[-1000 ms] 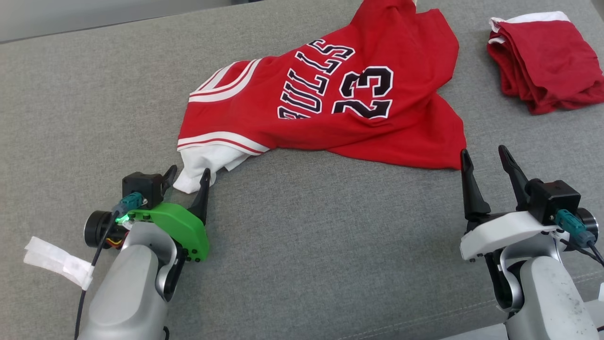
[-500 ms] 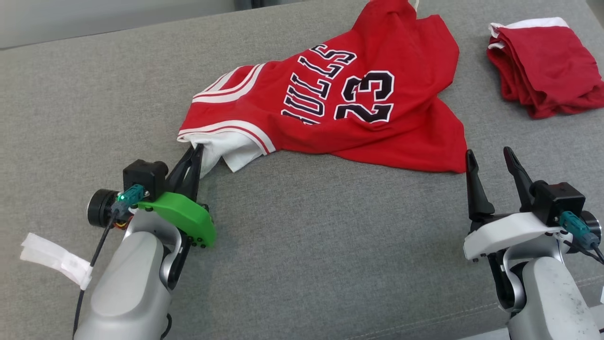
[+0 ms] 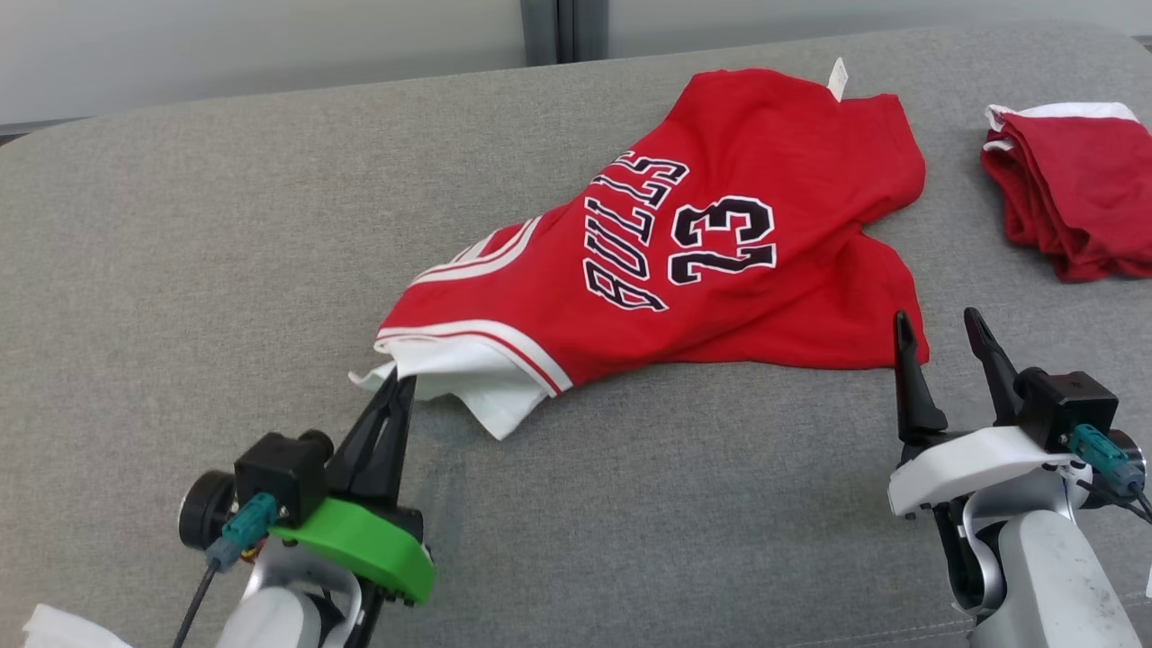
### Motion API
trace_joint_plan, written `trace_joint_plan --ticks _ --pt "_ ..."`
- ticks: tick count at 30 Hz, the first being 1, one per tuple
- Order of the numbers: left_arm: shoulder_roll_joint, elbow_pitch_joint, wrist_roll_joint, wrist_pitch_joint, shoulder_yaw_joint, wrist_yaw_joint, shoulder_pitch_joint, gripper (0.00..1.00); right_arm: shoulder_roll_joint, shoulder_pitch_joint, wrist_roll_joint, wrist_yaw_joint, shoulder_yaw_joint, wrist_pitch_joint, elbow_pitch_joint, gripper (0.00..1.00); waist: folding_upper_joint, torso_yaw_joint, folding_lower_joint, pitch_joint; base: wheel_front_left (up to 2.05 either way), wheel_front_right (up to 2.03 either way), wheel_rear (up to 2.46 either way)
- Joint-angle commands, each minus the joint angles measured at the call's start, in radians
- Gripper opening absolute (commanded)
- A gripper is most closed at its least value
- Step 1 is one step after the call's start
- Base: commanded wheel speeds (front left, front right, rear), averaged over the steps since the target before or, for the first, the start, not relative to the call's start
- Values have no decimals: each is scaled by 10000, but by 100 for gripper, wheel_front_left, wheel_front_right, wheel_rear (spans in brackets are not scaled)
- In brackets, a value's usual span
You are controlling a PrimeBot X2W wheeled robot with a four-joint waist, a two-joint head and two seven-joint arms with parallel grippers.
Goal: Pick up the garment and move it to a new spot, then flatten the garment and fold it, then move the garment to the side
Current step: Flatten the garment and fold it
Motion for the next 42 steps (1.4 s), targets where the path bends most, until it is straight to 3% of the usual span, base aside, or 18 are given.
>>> trace_joint_plan --ticks 1,4,8,14,24,25,26,27,28,34,42 --pt "91 -411 -131 248 17 149 431 0 -8 118 43 -15 -1 -63 33 100 -1 114 0 -61 0 0 0" --pt "54 -1296 -454 847 12 402 1193 0 -8 72 66 -15 19 -95 58 100 -1 109 0 38 0 0 0" --pt "26 -1431 -734 1209 211 658 1430 0 -8 -123 81 -15 74 -112 91 100 -1 -19 0 261 0 0 0" --pt "-46 -32 -1157 1354 698 767 509 0 -8 -358 1 -15 123 -106 117 100 -1 -327 0 641 0 0 0" --pt "-197 2470 -1273 560 1012 523 -1297 0 -6 -536 -101 -15 -1 -185 209 100 -1 -675 0 938 0 0 0" --pt "-246 2732 -1324 514 1020 483 -1413 17 -6 -540 -97 -15 -21 -188 230 100 -1 -673 0 927 0 0 0" --pt "-262 2930 -1325 457 1016 478 -1504 40 -6 -541 -103 -15 -38 -212 245 100 -1 -666 0 914 0 0 0" --pt "-258 3148 -1263 334 1023 491 -1618 87 -6 -541 -107 -15 -48 -235 275 100 -1 -653 0 894 0 0 0" --pt "-288 3303 -1258 222 1029 492 -1688 100 -5 -539 -97 -15 -41 -254 295 100 -1 -636 0 873 0 0 0" --pt "-365 3716 -1336 -566 1063 280 -1675 100 -8 -367 -34 -15 -59 -474 334 100 -1 -353 0 577 0 0 0" --pt "-383 3278 -1400 -1290 1271 185 -955 100 -6 -2 -44 -15 -90 -725 294 100 -1 244 0 -315 0 0 0"
